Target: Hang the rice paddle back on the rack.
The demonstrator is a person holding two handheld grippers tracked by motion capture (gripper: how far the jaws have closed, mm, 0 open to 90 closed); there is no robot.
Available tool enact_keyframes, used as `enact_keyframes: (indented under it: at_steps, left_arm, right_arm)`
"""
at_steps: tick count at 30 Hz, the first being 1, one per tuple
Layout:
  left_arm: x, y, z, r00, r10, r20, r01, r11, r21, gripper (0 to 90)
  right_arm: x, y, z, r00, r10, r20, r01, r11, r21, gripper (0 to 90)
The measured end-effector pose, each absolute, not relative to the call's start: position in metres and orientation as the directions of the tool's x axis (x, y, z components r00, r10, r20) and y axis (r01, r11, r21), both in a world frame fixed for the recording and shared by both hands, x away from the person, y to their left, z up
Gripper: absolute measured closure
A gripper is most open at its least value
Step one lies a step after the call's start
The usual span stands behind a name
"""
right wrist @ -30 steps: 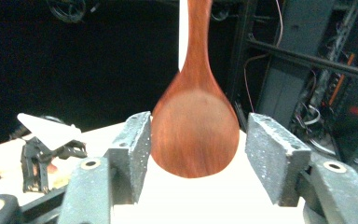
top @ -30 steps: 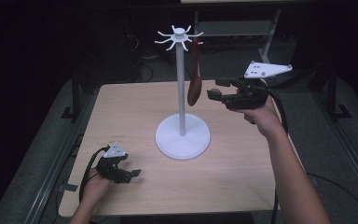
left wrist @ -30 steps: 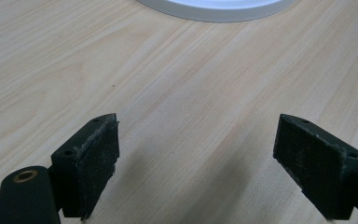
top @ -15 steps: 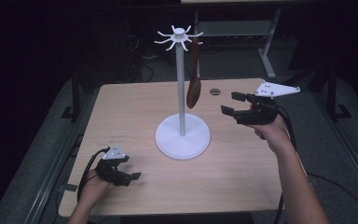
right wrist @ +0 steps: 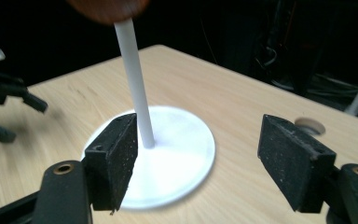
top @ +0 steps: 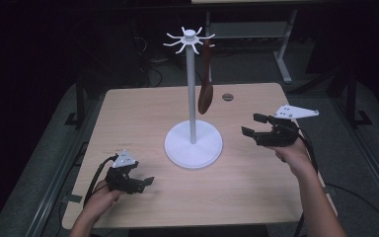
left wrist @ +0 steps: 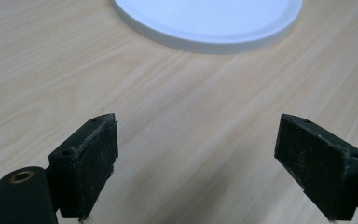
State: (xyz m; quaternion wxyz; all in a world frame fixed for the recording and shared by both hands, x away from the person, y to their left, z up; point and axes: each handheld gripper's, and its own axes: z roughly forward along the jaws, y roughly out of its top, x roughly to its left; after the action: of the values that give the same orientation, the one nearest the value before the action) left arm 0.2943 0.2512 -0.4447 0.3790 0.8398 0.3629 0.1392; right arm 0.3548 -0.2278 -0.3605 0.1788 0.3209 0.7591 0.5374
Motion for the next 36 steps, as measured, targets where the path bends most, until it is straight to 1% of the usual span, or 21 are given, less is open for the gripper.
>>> enact_keyframes:
  at_steps: [3,6,9,12,13,16,20,23,31,33,36]
  left_arm:
    - [0.291,0.252,-0.445,0.692,0.721,-0.049,0.504,-0.433,0.748,12.9]
    - [0.291,0.256,-0.446,0.677,0.735,-0.022,0.499,-0.437,0.748,12.9]
    - [0.292,0.257,-0.449,0.654,0.756,-0.027,0.515,-0.419,0.747,12.9]
    - [0.292,0.257,-0.452,0.660,0.751,-0.025,0.518,-0.431,0.739,12.9]
    - [0.292,0.257,-0.453,0.664,0.748,-0.012,0.513,-0.444,0.735,12.9]
    - [0.292,0.256,-0.456,0.642,0.766,-0.026,0.525,-0.415,0.743,12.9]
    - [0.291,0.257,-0.460,0.638,0.770,-0.033,0.550,-0.425,0.719,12.9]
    - [0.291,0.259,-0.462,0.626,0.779,-0.015,0.559,-0.435,0.706,12.9]
    - [0.292,0.266,-0.461,0.589,0.808,-0.008,0.583,-0.417,0.697,12.4]
    - [0.291,0.267,-0.461,0.582,0.813,-0.023,0.588,-0.401,0.703,12.4]
    - [0.290,0.268,-0.462,0.590,0.807,0.006,0.577,-0.427,0.696,12.4]
  right_arm:
    - [0.352,-0.231,-0.370,-0.719,0.691,0.074,0.311,0.224,0.924,26.8]
    - [0.349,-0.237,-0.382,-0.705,0.705,0.082,0.334,0.227,0.915,26.4]
    - [0.344,-0.243,-0.392,-0.683,0.725,0.091,0.362,0.227,0.904,26.3]
    - [0.338,-0.250,-0.402,-0.666,0.740,0.097,0.380,0.225,0.897,25.8]
    - [0.337,-0.252,-0.405,-0.659,0.745,0.103,0.389,0.220,0.895,25.5]
    - [0.331,-0.259,-0.414,-0.639,0.760,0.121,0.410,0.203,0.889,24.7]
    - [0.323,-0.266,-0.426,-0.611,0.779,0.138,0.436,0.186,0.881,24.0]
    - [0.317,-0.270,-0.435,-0.596,0.792,0.137,0.447,0.185,0.875,23.2]
    - [0.302,-0.280,-0.453,-0.545,0.826,0.143,0.485,0.171,0.858,21.0]
    - [0.297,-0.281,-0.459,-0.536,0.834,0.132,0.494,0.183,0.850,20.6]
    - [0.296,-0.281,-0.465,-0.538,0.835,0.111,0.504,0.213,0.837,20.4]
